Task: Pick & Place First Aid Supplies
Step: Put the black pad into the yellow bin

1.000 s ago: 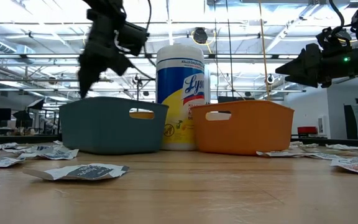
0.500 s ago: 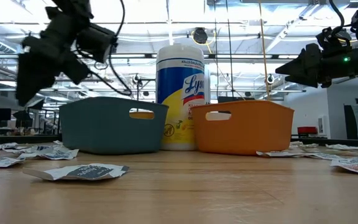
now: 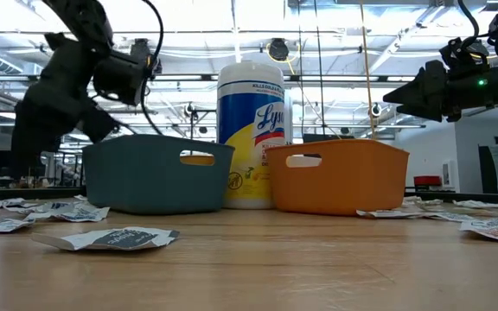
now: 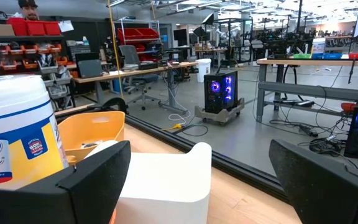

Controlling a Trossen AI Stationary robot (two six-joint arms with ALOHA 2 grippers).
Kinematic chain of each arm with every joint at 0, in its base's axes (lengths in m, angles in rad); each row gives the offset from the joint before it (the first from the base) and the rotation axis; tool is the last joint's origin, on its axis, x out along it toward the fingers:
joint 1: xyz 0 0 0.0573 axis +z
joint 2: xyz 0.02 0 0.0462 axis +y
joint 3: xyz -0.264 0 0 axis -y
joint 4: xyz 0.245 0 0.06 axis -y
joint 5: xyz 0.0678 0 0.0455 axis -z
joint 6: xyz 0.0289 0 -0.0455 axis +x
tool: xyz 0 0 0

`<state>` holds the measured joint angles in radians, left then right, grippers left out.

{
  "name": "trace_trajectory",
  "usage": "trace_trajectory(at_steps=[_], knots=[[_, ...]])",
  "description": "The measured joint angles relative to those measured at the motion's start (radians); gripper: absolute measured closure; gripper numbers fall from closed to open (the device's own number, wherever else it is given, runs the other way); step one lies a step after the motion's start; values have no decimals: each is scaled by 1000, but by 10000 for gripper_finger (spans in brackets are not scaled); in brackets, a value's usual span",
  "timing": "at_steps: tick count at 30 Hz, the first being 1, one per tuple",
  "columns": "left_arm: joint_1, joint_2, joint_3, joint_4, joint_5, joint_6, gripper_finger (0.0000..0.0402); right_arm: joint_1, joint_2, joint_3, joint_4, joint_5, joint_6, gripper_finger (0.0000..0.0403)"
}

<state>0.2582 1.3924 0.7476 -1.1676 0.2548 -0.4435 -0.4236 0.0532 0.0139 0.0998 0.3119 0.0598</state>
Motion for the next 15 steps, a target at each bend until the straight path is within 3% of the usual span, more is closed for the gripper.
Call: trace_trajectory(at_steps=[9,15], knots=[[-1,-1,-89,100,-138,-109,127,0,0,0,0,0,0,26],[-27,-18,-147,177,-142,-152,128,0,0,0,0,0,0,26]])
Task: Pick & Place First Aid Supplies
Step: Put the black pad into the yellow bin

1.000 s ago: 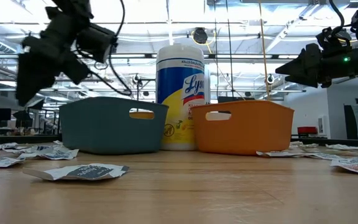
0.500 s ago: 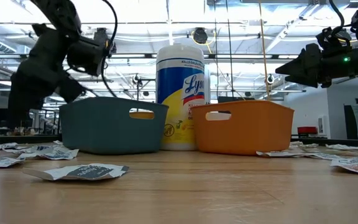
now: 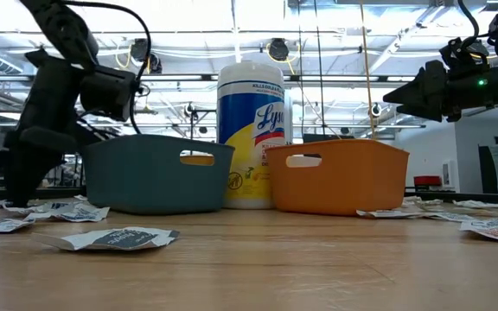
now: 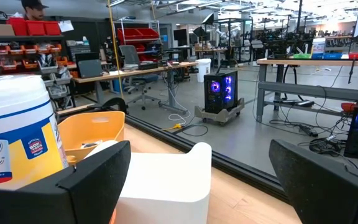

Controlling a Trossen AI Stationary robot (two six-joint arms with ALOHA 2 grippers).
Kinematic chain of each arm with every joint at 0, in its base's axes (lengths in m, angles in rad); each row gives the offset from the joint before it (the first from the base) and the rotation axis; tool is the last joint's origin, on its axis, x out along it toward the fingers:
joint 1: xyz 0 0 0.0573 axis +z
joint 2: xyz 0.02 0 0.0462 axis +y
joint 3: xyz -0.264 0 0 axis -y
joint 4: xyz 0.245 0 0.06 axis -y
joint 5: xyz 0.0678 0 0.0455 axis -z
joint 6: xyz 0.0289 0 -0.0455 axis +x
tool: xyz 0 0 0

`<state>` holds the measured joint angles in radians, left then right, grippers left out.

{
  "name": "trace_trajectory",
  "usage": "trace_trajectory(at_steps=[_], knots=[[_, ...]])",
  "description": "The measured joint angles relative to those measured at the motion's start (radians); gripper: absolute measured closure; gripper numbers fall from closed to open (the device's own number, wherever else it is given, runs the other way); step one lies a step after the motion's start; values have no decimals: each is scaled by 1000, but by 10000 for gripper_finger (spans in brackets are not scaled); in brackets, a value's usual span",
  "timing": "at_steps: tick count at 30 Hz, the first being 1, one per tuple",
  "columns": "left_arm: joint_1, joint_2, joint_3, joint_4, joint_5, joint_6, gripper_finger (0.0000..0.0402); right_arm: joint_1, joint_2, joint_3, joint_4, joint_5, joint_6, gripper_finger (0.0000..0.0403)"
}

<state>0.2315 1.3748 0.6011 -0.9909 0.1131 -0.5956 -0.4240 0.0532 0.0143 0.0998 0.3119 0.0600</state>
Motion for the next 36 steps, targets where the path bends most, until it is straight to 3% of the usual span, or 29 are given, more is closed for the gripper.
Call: trace_trajectory(at_steps=[10,24,36], knots=[[-21,-21,-15,24,6,-23,143,0,1,0,0,0,0,26],[-21,-29,-15,22,64,-51,384,0,1,0,0,0,0,26],[-5,-186,32,-111,89,-96,393,0,1,0,0,0,0,26]])
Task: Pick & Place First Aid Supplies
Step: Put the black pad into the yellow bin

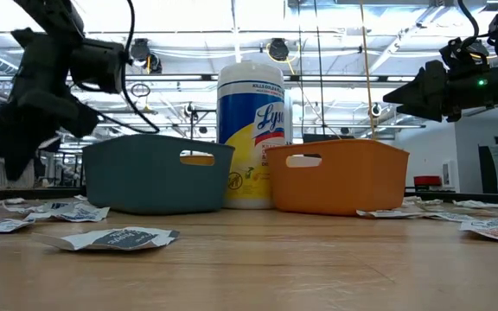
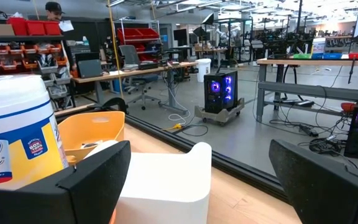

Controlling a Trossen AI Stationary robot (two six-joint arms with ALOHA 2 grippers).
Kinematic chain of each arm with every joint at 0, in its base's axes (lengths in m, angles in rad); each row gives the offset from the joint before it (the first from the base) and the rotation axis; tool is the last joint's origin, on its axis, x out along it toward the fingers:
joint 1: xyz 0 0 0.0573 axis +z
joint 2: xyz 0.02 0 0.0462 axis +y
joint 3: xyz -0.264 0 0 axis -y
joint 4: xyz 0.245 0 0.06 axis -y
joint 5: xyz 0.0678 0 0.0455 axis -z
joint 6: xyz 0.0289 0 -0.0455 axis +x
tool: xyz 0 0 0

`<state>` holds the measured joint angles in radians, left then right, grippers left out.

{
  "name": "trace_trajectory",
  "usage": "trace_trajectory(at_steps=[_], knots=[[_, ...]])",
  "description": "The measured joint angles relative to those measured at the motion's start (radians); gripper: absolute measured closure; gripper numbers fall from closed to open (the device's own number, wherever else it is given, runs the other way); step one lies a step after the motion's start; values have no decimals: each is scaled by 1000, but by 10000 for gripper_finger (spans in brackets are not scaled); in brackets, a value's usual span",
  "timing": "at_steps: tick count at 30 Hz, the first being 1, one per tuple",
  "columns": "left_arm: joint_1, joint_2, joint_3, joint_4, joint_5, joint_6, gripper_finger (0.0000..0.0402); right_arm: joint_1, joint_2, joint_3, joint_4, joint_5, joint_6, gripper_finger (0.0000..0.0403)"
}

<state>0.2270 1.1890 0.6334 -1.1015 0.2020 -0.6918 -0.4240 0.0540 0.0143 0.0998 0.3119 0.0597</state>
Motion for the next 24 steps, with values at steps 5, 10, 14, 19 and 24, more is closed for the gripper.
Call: trace_trajectory(at_steps=[5,10,14,19,24], knots=[[22,-37,55,-112,0,9,396,0,0,0,0,0,0,26],[38,-52,106,-183,-15,9,392,0,0,0,0,0,0,26],[49,-53,150,-205,-19,16,397,0,0,0,0,0,0,26],[92,-1,233,-209,-41,46,398,0,0,0,0,0,0,26],[173,107,360,-211,-58,117,398,0,0,0,0,0,0,26]])
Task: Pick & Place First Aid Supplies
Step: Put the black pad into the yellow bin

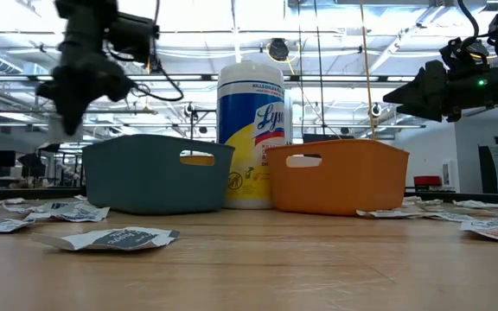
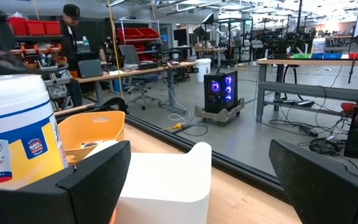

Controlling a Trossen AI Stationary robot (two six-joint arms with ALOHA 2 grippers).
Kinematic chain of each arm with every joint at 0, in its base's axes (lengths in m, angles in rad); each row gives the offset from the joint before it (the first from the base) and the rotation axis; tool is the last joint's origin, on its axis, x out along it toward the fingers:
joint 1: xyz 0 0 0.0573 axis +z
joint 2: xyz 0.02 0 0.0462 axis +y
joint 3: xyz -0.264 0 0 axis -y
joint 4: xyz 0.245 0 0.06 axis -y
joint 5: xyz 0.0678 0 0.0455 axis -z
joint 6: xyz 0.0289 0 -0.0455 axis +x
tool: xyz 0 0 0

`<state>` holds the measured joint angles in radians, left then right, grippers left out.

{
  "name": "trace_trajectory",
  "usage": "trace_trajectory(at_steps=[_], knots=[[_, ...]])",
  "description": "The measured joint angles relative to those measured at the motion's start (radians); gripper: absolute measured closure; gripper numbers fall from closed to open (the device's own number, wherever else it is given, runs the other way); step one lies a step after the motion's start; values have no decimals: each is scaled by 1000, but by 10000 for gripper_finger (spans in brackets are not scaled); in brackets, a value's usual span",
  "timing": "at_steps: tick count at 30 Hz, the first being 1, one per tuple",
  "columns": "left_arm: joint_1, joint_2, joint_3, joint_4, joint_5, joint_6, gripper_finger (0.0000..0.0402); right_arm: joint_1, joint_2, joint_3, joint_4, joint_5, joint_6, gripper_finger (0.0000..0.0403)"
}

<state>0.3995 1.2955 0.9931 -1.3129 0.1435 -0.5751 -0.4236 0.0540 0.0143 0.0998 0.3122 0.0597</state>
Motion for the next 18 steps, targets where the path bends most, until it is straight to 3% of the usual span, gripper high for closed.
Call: trace_trajectory(at_steps=[18], knots=[[162,492,573,-65,-8,245,397,0,0,0,0,0,0,26]])
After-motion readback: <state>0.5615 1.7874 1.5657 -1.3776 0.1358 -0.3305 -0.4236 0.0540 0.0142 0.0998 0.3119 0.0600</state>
